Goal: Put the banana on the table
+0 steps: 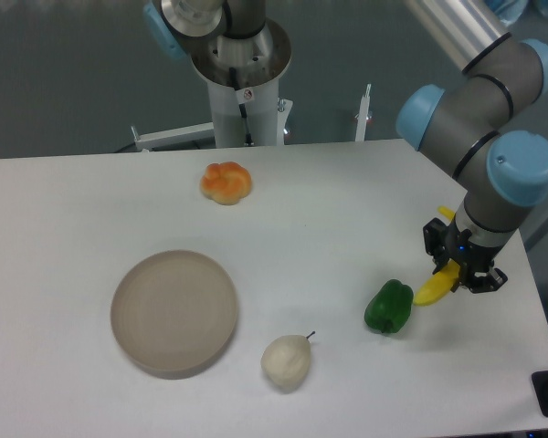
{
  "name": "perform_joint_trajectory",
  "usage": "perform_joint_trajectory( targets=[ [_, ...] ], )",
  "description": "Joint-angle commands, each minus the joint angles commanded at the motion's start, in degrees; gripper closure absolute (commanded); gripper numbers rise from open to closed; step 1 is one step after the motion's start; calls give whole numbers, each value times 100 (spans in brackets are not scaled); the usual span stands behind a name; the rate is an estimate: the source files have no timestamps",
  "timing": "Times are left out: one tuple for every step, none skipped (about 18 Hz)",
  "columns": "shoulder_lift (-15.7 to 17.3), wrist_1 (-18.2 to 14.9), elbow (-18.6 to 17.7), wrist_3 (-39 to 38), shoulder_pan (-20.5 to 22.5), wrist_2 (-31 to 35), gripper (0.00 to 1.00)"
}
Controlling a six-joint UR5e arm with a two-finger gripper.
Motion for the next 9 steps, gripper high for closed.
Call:
perform_joint_trajectory(
  targets=[
    [0,0,0,-9,0,0,100],
    [0,0,0,0,0,-9,100],
    [0,0,0,0,0,-26,100],
    [0,0,0,-9,0,-26,100],
    [0,-9,0,-44,0,-44,100],
    [26,-26,-26,-70,0,-35,100],
    [96,-70,-122,-88,-35,-9,100],
    [175,-166,-201,-97,-35,-17,100],
    [324,-341,-315,-97,-44,-9,100]
  ],
)
